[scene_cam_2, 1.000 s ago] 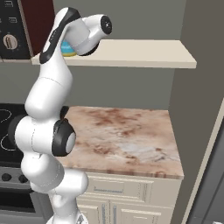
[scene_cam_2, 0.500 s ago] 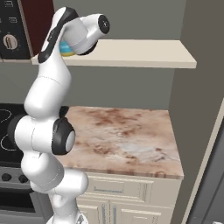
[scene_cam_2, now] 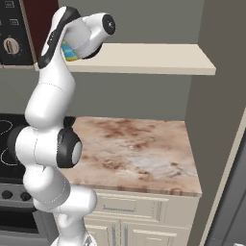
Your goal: Move the mayonnaise and oil and vinegar bottle from the cabinet to the dining counter.
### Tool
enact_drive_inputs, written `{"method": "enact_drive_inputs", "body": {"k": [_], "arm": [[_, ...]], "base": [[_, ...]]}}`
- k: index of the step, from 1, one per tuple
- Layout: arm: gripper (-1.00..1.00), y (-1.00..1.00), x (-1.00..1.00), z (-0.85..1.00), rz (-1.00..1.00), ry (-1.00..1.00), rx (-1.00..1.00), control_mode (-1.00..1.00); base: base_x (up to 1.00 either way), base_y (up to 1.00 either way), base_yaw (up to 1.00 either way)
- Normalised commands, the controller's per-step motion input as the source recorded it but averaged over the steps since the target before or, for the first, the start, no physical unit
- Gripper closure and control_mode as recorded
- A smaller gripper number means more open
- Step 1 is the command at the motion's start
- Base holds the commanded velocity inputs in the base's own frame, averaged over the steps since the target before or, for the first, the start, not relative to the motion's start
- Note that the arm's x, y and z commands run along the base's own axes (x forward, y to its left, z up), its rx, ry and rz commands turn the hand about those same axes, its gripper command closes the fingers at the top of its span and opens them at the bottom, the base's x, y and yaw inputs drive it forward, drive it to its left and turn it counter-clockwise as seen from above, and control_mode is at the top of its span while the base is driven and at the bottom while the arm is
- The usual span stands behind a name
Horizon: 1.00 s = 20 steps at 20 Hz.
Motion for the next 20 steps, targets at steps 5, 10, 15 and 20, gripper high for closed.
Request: {"method": "enact_drive_inputs", "body": {"k": [5, 10, 15, 20], "arm": [[1.00, 0.02, 0.14, -0.14, 0.03, 0.00, 0.00, -1.00], [1.00, -0.09, 0.23, -0.11, 0.07, 0.00, 0.01, -1.00], [1.00, -0.11, 0.00, 0.00, 0.00, 0.00, 0.00, -1.00], [1.00, -0.34, -0.25, 0.09, 0.00, -0.06, 0.03, -1.00]], "base": [[0.00, 0.00, 0.00], [0.00, 0.00, 0.00], [0.00, 0.00, 0.00], [0.00, 0.00, 0.00]]}}
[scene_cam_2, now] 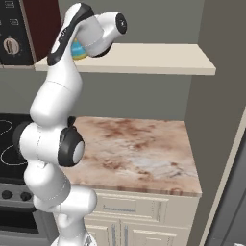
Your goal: Move the mayonnaise and oil and vinegar bottle from the cabinet to the dining counter.
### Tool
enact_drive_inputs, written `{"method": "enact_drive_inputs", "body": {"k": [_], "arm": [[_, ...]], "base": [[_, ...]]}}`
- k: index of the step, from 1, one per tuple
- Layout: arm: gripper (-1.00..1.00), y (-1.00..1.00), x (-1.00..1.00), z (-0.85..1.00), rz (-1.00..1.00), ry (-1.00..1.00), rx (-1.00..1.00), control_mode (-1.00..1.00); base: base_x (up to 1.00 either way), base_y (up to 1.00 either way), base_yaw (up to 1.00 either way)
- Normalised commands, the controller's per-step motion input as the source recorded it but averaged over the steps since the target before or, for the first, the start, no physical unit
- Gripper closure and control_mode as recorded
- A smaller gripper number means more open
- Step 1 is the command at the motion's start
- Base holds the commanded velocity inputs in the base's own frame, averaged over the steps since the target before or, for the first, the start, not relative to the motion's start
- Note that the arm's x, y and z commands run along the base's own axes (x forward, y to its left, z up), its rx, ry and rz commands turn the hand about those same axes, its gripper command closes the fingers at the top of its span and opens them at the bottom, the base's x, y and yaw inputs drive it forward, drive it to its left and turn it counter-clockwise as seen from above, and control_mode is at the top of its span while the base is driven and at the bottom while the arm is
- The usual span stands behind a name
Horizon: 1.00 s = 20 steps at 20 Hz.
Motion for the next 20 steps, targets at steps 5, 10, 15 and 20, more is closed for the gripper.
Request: {"method": "enact_drive_inputs", "body": {"k": [5, 10, 15, 20], "arm": [[1.00, -0.30, -0.91, 0.22, 0.00, -0.13, 0.10, -1.00], [1.00, -0.16, -1.00, 0.02, 0.00, -0.12, 0.11, -1.00], [1.00, -0.02, -0.99, -0.18, 0.00, -0.05, 0.05, -1.00], [1.00, 0.00, -0.79, -0.18, 0.00, 0.00, 0.01, -1.00]], "base": [[0.00, 0.00, 0.00], [0.00, 0.00, 0.00], [0.00, 0.00, 0.00], [0.00, 0.00, 0.00]]}}
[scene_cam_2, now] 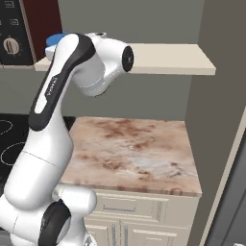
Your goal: Move the mayonnaise and oil and vinegar bottle from the cabinet to the dining counter.
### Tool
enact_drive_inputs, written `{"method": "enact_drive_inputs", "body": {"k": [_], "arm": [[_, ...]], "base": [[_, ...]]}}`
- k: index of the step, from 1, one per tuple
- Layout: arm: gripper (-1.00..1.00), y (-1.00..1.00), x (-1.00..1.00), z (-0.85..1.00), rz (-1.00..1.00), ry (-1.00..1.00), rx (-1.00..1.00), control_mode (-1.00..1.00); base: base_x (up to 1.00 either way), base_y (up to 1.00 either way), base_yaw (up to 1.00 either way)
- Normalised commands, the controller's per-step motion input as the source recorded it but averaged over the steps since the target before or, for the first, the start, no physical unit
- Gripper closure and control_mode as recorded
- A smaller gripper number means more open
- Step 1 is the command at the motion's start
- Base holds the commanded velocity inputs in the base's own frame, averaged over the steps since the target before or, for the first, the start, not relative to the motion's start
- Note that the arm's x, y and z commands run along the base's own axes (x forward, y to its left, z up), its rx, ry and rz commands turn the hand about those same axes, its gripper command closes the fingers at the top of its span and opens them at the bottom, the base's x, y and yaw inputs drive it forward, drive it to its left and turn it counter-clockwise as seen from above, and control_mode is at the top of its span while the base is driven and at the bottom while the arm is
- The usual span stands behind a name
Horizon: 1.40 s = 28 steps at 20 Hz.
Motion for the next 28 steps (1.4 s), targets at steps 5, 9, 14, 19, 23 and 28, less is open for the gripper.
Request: {"method": "enact_drive_inputs", "body": {"k": [5, 9, 14, 19, 23, 28], "arm": [[1.00, 0.12, -0.55, -0.23, 0.00, 0.02, -0.02, -1.00], [1.00, 0.12, -0.47, -0.31, 0.00, 0.02, -0.03, -1.00], [1.00, 0.00, -0.27, -0.34, 0.00, 0.08, 0.00, -1.00], [1.00, 0.02, -0.13, -0.23, 0.00, 0.07, 0.00, -1.00], [1.00, 0.08, -0.41, -0.36, 0.00, 0.04, 0.00, -1.00], [1.00, 0.15, -0.47, -0.35, 0.00, 0.01, 0.00, -1.00]], "base": [[0.00, 0.00, 0.00], [0.00, 0.00, 0.00], [0.00, 0.00, 0.00], [0.00, 0.00, 0.00], [0.00, 0.00, 0.00], [0.00, 0.00, 0.00]]}}
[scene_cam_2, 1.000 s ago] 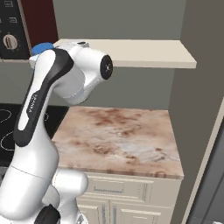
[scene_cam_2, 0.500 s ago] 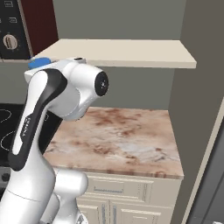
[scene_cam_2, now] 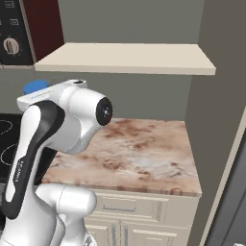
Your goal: Move the mayonnaise and oil and vinegar bottle from the cabinet to the dining counter.
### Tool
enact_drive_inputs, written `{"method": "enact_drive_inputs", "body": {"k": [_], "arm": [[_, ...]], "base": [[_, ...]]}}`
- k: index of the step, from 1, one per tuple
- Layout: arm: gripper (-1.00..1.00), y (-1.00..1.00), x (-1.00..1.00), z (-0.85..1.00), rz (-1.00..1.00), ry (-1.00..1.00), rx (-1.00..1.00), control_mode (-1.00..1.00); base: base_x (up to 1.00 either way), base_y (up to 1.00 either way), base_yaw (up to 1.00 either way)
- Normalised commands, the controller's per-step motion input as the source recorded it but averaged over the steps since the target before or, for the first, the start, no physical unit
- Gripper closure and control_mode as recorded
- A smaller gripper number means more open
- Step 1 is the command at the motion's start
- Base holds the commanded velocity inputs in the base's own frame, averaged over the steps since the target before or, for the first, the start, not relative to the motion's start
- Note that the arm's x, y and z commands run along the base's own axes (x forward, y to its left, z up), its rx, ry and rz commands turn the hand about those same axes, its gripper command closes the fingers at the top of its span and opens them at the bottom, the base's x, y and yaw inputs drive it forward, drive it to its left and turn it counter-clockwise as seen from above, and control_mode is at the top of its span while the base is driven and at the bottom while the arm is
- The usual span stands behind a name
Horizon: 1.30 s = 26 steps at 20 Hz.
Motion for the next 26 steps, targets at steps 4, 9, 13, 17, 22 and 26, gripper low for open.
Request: {"method": "enact_drive_inputs", "body": {"k": [4, 9, 13, 17, 22, 26], "arm": [[1.00, 0.04, -0.45, -0.25, 0.00, 0.00, 0.00, -1.00], [1.00, 0.02, -0.17, -0.03, 0.00, 0.03, 0.00, -1.00], [1.00, 0.10, -0.29, -0.12, 0.01, 0.01, 0.00, -1.00], [1.00, 0.00, 0.00, 0.00, 0.00, 0.00, 0.00, 1.00], [1.00, 0.00, 0.00, 0.00, 0.00, 0.00, 0.00, 1.00], [1.00, 0.00, 0.00, 0.00, 0.00, 0.00, 0.00, 1.00]], "base": [[0.00, 0.00, 0.00], [0.00, 0.00, 0.00], [0.00, 0.00, 0.00], [-0.81, 0.21, 0.16], [-0.74, 0.40, 0.24], [-0.52, 0.50, 0.33]]}}
